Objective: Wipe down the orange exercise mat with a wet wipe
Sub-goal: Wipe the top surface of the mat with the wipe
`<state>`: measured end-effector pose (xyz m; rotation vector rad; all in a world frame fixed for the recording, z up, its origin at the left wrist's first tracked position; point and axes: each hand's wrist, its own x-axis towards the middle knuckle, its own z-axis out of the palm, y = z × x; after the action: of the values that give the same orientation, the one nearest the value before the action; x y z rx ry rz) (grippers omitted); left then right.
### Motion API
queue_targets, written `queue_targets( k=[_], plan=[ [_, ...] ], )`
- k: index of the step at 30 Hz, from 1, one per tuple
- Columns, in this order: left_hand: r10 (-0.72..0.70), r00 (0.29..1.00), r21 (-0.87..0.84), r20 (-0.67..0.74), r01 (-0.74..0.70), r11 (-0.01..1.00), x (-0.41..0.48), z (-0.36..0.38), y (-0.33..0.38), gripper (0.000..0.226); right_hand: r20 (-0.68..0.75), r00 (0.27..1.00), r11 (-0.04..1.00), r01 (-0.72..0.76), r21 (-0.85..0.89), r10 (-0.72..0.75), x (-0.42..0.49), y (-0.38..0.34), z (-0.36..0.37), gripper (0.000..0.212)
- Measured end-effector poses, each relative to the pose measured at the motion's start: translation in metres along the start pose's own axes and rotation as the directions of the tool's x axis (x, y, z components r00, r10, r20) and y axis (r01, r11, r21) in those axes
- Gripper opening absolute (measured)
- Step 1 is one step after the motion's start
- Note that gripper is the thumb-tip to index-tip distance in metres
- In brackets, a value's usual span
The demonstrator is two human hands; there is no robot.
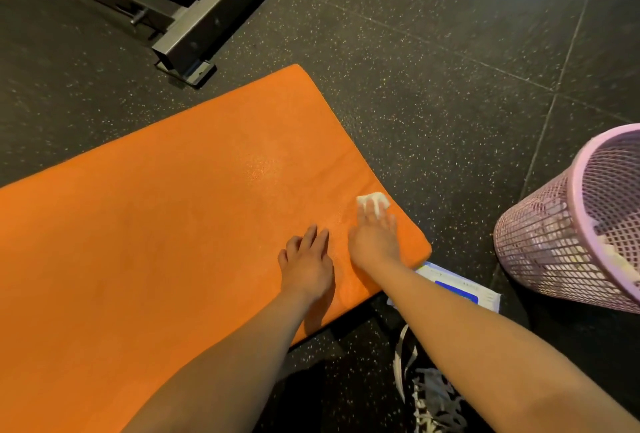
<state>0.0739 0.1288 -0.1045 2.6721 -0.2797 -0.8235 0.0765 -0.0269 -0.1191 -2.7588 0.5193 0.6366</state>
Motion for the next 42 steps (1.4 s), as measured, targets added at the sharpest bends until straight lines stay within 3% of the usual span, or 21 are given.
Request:
queue_targets(
  k=[4, 6, 9, 12, 14, 16, 18, 20, 22, 26, 28, 31, 33, 35, 39, 42],
  plan=[
    [-0.019, 0.999, -0.046, -0.030, 0.017, 0.999, 0.004, -0.002, -0.005, 0.058, 0.088, 0.942, 0.946, 0.323, 0.035, -0.325, -0.008, -0.026, 0.005, 0.057],
    [-0.011, 0.999, -0.024, -0.033, 0.010, 1.000, 0.006, -0.003, -0.009, 0.059, 0.092, 0.915, 0.919, 0.394, 0.011, -0.394, -0.003, -0.018, 0.003, 0.056],
    [-0.001, 0.999, 0.031, -0.046, 0.003, 1.000, 0.011, -0.006, -0.010, 0.058, -0.011, 0.989, 0.989, 0.145, -0.008, -0.145, 0.014, 0.001, -0.003, 0.060],
    [-0.004, 0.996, 0.025, -0.085, 0.006, 1.000, 0.015, -0.006, -0.010, 0.056, -0.061, 0.997, 0.997, -0.035, 0.076, 0.040, 0.020, -0.001, -0.005, 0.063],
    [-0.026, 0.994, 0.024, -0.110, 0.029, 0.999, 0.019, -0.006, -0.013, 0.055, -0.058, 0.998, 0.991, 0.024, 0.131, -0.017, 0.016, -0.015, 0.001, 0.064],
    [-0.087, 0.987, 0.026, -0.138, 0.092, 0.995, 0.022, -0.007, -0.018, 0.056, -0.051, 0.982, 0.967, 0.190, 0.168, -0.184, 0.011, -0.031, 0.009, 0.063],
    [-0.114, 0.983, 0.013, -0.145, 0.117, 0.993, 0.023, -0.007, -0.022, 0.056, 0.014, 0.930, 0.921, 0.362, 0.141, -0.368, 0.007, -0.043, 0.015, 0.061],
    [-0.085, 0.989, -0.010, -0.118, 0.085, 0.996, 0.022, -0.006, -0.027, 0.057, 0.074, 0.886, 0.889, 0.451, 0.083, -0.457, 0.009, -0.043, 0.016, 0.059],
    [-0.050, 0.995, -0.029, -0.085, 0.048, 0.998, 0.021, -0.007, -0.034, 0.058, 0.038, 0.903, 0.903, 0.429, -0.011, -0.429, 0.013, -0.038, 0.014, 0.058],
    [0.026, 0.992, -0.080, -0.121, -0.036, 0.996, 0.020, -0.015, -0.051, 0.057, -0.040, 0.991, 0.992, 0.127, 0.026, -0.126, 0.014, -0.052, 0.012, 0.059],
    [-0.022, 0.985, -0.063, -0.170, 0.012, 0.998, 0.013, -0.017, -0.060, 0.057, -0.008, 0.984, 0.981, 0.180, 0.070, -0.180, 0.005, -0.075, 0.021, 0.060],
    [-0.226, 0.959, -0.046, -0.172, 0.221, 0.974, -0.003, -0.017, -0.077, 0.059, 0.102, 0.892, 0.898, 0.437, 0.054, -0.440, -0.016, -0.101, 0.036, 0.062],
    [-0.220, 0.967, -0.036, -0.132, 0.217, 0.975, -0.009, -0.019, -0.086, 0.058, 0.151, 0.843, 0.853, 0.522, 0.003, -0.516, -0.019, -0.102, 0.037, 0.067],
    [-0.165, 0.978, -0.019, -0.127, 0.164, 0.986, -0.010, -0.020, -0.093, 0.058, 0.140, 0.867, 0.867, 0.492, -0.082, -0.479, -0.012, -0.096, 0.034, 0.073],
    [-0.128, 0.982, -0.068, -0.140, 0.119, 0.991, -0.012, -0.016, -0.110, 0.059, 0.033, 0.984, 0.985, 0.175, 0.000, -0.175, 0.003, -0.095, 0.028, 0.066],
    [-0.097, 0.983, -0.079, -0.155, 0.086, 0.993, -0.012, -0.013, -0.115, 0.058, 0.089, 0.966, 0.971, 0.239, 0.030, -0.241, -0.011, -0.118, 0.033, 0.069]
  ],
)
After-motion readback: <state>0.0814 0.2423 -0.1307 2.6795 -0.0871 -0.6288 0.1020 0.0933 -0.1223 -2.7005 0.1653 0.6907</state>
